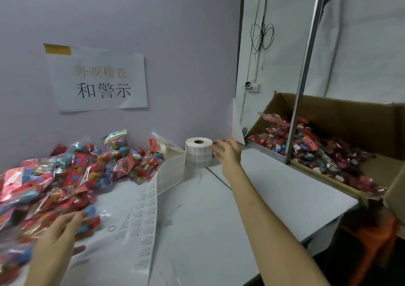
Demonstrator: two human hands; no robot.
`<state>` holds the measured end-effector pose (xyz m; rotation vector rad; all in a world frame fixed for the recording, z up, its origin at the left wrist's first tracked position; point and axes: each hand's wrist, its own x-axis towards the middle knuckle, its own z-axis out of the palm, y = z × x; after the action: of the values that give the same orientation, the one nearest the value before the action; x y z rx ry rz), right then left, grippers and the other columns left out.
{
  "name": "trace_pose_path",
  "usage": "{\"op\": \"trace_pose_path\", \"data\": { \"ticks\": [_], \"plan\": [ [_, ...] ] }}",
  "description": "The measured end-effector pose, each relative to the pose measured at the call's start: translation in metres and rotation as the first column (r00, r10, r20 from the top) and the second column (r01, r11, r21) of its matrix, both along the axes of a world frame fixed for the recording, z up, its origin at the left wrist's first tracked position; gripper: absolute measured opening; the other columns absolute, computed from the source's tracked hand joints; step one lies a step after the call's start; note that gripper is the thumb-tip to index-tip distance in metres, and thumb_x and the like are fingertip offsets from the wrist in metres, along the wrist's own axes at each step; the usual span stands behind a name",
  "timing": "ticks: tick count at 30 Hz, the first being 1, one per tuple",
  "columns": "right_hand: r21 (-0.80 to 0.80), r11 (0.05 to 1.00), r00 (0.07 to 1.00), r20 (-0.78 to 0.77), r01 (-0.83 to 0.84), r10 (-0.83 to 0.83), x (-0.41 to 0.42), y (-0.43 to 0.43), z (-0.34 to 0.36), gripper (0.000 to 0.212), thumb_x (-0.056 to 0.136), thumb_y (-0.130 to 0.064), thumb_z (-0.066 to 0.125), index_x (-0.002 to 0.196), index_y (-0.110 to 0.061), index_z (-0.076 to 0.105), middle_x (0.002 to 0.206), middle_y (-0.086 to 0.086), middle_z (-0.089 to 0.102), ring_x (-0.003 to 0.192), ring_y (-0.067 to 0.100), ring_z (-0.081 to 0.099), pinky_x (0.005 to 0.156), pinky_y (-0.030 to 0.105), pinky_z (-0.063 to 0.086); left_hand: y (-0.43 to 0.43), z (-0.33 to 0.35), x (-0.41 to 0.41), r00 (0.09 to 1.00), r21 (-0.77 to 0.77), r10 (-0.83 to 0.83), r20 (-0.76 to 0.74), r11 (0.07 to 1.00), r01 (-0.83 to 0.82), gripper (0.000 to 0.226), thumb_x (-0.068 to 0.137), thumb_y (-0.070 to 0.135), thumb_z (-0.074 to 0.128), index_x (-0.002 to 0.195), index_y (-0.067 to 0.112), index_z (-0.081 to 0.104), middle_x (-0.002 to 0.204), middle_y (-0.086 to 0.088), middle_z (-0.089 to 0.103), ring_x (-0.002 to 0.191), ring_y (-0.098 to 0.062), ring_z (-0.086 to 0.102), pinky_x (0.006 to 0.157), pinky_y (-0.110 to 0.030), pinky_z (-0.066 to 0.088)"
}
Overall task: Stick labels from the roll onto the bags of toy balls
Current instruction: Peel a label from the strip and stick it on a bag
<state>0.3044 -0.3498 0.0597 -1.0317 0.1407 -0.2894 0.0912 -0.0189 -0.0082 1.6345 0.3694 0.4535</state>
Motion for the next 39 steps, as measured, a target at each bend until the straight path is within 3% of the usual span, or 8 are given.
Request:
{"op": "trace_pose_path", "data": {
  "ticks": [12, 16, 19, 23, 30, 33, 36, 39],
  "plan": [
    [-0.576, 0.729, 0.865, 0.073, -0.370, 0.497, -0.051, 0.145, 0.008, 0.018, 0.097, 0.004, 0.054, 0.109, -0.001, 0.066, 0.092, 0.012, 0.070, 0.072, 0.026, 0.070, 0.067, 0.030, 0.060, -0.011, 0.002, -0.010, 0.999, 0.042, 0.035, 0.028, 0.998, -0.037, 0.012, 0.105, 0.017, 0.054, 0.107, 0.016, 0.066, 0.100, -0.001, 0.073, 0.090, -0.027, 0.069, 0.074, -0.041, 0.053],
    [-0.831, 0.487, 0.842, 0.043, -0.268, 0.537, -0.055, 0.198, 0.007, 0.036, 0.088, -0.005, 0.071, 0.123, -0.012, 0.063, 0.116, 0.007, 0.065, 0.098, 0.022, 0.065, 0.086, 0.045, 0.060, -0.011, 0.003, -0.012, 0.998, 0.074, 0.050, 0.043, 0.996, -0.053, 0.013, 0.103, 0.015, 0.057, 0.098, 0.024, 0.066, 0.098, 0.001, 0.074, 0.088, -0.023, 0.070, 0.072, -0.039, 0.054],
    [-0.904, 0.350, 0.848, -0.024, -0.245, 0.530, -0.046, 0.222, 0.000, 0.063, 0.085, -0.013, 0.073, 0.142, -0.018, 0.047, 0.131, 0.007, 0.056, 0.102, 0.027, 0.062, 0.074, 0.037, 0.055, -0.012, 0.002, -0.013, 0.998, 0.076, 0.048, 0.040, 0.996, -0.051, 0.015, 0.102, 0.015, 0.058, 0.097, 0.026, 0.067, 0.096, 0.003, 0.074, 0.087, -0.021, 0.071, 0.072, -0.038, 0.055],
    [-0.824, 0.425, 0.877, -0.166, -0.375, 0.452, -0.022, 0.240, -0.017, 0.060, 0.089, -0.007, 0.065, 0.145, -0.015, 0.045, 0.120, 0.008, 0.056, 0.096, 0.026, 0.059, 0.056, 0.025, 0.048, -0.012, 0.000, -0.011, 0.998, 0.094, 0.058, 0.039, 0.994, -0.062, 0.015, 0.102, 0.018, 0.058, 0.095, 0.029, 0.065, 0.096, 0.006, 0.073, 0.085, -0.016, 0.071, 0.066, -0.034, 0.055],
    [-0.643, 0.445, 0.767, -0.395, -0.624, 0.506, 0.006, 0.251, -0.049, 0.048, 0.100, -0.012, 0.055, 0.146, -0.012, 0.040, 0.127, 0.011, 0.055, 0.114, 0.027, 0.058, 0.075, 0.032, 0.052, -0.010, -0.003, -0.011, 0.995, 0.093, 0.076, 0.068, 0.992, -0.082, 0.014, 0.101, 0.019, 0.059, 0.097, 0.031, 0.064, 0.095, 0.009, 0.073, 0.076, -0.006, 0.071, 0.065, -0.028, 0.053],
    [-0.705, 0.531, 0.859, -0.226, -0.470, 0.460, 0.006, 0.257, -0.044, 0.045, 0.101, -0.007, 0.049, 0.146, -0.012, 0.048, 0.123, 0.012, 0.063, 0.100, 0.024, 0.062, 0.070, 0.040, 0.056, -0.009, -0.003, -0.011, 0.995, 0.093, 0.078, 0.063, 0.992, -0.084, 0.013, 0.101, 0.020, 0.058, 0.097, 0.032, 0.063, 0.095, 0.011, 0.072, 0.076, -0.005, 0.071, 0.064, -0.026, 0.052],
    [-0.743, 0.649, 0.944, 0.074, -0.163, 0.322, -0.011, 0.248, -0.028, 0.040, 0.101, -0.010, 0.053, 0.141, -0.012, 0.058, 0.124, 0.012, 0.070, 0.102, 0.027, 0.068, 0.092, 0.050, 0.057, -0.010, -0.003, -0.011, 0.996, 0.078, 0.074, 0.057, 0.994, -0.078, 0.011, 0.101, 0.021, 0.058, 0.100, 0.031, 0.062, 0.099, 0.010, 0.071, 0.083, -0.009, 0.071, 0.064, -0.025, 0.050],
    [-0.591, 0.805, 0.933, 0.263, -0.047, 0.247, -0.045, 0.225, -0.010, 0.031, 0.097, -0.003, 0.052, 0.119, -0.008, 0.073, 0.109, 0.010, 0.075, 0.095, 0.016, 0.072, 0.086, 0.033, 0.059, -0.009, -0.002, -0.011, 0.994, 0.035, 0.085, 0.067, 0.996, -0.088, 0.008, 0.101, 0.024, 0.059, 0.106, 0.029, 0.062, 0.104, 0.009, 0.070, 0.086, -0.009, 0.070, 0.064, -0.025, 0.050]
  ]
}}
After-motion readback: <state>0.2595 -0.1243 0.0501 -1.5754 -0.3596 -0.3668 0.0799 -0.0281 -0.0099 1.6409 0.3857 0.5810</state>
